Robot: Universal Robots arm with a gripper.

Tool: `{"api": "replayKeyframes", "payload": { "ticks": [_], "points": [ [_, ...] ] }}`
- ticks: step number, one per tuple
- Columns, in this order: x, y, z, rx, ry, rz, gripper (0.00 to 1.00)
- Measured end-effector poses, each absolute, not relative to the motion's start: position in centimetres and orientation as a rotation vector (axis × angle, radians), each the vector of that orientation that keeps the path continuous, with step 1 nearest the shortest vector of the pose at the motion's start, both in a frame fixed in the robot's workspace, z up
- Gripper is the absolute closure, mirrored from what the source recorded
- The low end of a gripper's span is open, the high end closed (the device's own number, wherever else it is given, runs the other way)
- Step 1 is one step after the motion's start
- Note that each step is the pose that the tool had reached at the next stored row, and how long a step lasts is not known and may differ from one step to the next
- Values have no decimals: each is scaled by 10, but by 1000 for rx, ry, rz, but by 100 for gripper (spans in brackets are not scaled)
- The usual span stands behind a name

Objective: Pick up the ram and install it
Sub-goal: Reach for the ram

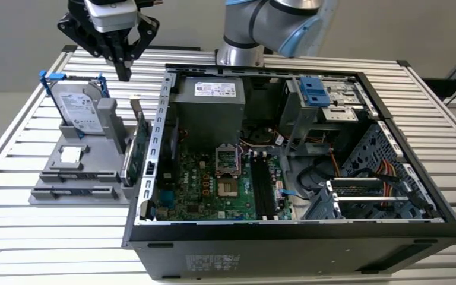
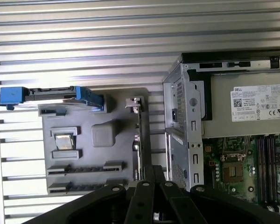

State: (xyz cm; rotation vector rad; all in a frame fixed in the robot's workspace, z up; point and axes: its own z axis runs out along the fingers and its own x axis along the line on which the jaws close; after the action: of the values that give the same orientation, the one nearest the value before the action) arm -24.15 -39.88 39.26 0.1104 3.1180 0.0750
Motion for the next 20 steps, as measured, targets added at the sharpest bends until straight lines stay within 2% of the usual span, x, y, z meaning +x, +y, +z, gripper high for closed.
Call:
{"api": "replayKeyframes", "payload": {
  "ticks": [20],
  "points": [
    [-260, -399, 393, 110, 3118, 75, 100]
  ]
}}
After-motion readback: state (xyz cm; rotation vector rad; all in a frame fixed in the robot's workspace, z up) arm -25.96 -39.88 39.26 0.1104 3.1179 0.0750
